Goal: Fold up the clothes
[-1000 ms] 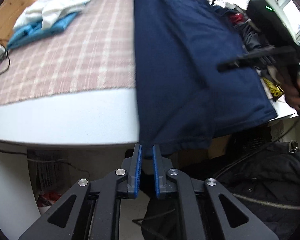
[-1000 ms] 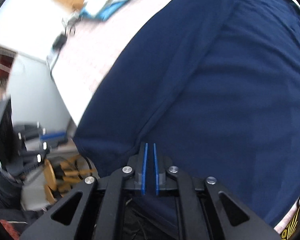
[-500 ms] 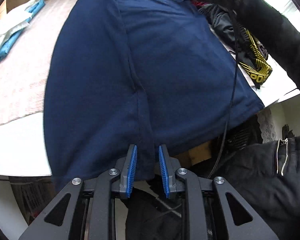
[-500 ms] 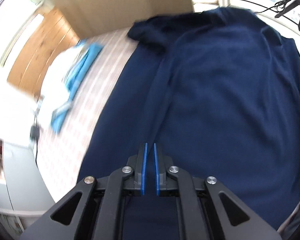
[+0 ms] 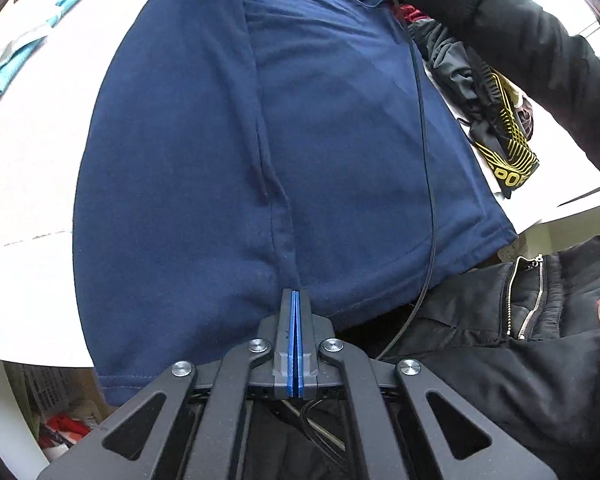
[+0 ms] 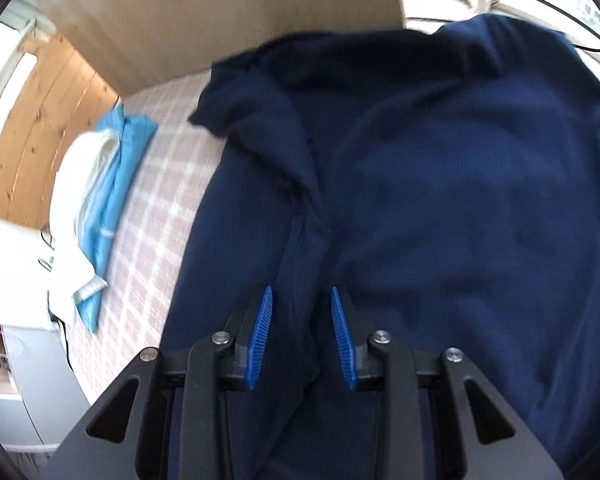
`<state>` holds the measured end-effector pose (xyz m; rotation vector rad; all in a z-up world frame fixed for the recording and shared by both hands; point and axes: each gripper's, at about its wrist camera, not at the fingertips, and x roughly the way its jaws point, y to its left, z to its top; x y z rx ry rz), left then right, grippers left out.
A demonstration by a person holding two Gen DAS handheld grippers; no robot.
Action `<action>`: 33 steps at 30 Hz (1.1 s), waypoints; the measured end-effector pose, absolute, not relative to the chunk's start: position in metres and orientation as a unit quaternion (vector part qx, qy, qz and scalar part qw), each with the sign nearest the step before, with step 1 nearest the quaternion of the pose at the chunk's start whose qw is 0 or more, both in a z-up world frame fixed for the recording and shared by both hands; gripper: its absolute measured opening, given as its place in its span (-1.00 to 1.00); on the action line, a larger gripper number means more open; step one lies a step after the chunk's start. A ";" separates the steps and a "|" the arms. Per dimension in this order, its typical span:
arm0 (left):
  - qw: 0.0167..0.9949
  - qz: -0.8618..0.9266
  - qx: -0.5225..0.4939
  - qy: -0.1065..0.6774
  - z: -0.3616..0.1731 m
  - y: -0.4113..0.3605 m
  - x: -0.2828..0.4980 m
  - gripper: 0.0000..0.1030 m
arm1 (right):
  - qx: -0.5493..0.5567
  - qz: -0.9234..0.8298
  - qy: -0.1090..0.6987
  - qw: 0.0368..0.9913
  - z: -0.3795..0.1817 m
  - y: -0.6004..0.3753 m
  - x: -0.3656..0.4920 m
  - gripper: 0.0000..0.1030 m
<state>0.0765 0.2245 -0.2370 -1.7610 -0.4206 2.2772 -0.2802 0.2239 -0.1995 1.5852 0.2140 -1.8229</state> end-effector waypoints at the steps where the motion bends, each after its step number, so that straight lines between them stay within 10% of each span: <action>1: 0.117 0.776 -0.602 -0.146 -0.240 0.223 0.073 -1.00 | 0.612 -0.702 0.094 0.351 -0.201 0.217 -0.278 -0.84; 8: 0.134 0.763 -0.608 -0.177 -0.250 0.229 0.060 -1.00 | 0.587 -0.711 0.163 0.350 -0.198 0.199 -0.262 -0.87; 13: 0.127 0.778 -0.589 -0.176 -0.232 0.232 0.054 -1.00 | 0.599 -0.695 0.156 0.365 -0.204 0.206 -0.245 -0.41; 17: 0.095 0.789 -0.582 -0.170 -0.230 0.231 0.039 -0.55 | 0.608 -0.683 0.150 0.376 -0.208 0.212 -0.231 -0.38; 22: 0.078 0.787 -0.600 -0.118 -0.243 0.244 0.022 -0.58 | 0.615 -0.676 0.141 0.380 -0.217 0.213 -0.223 -0.38; 24: 0.079 0.789 -0.600 -0.112 -0.243 0.245 0.020 -0.98 | 0.614 -0.678 0.132 0.382 -0.219 0.213 -0.225 -0.38; 27: 0.079 0.790 -0.597 -0.111 -0.240 0.242 0.022 -0.99 | 0.609 -0.679 0.128 0.389 -0.219 0.211 -0.225 -0.87; 33: 0.119 0.802 -0.567 -0.144 -0.219 0.237 0.027 -0.99 | 0.589 -0.690 0.139 0.396 -0.209 0.210 -0.217 -0.90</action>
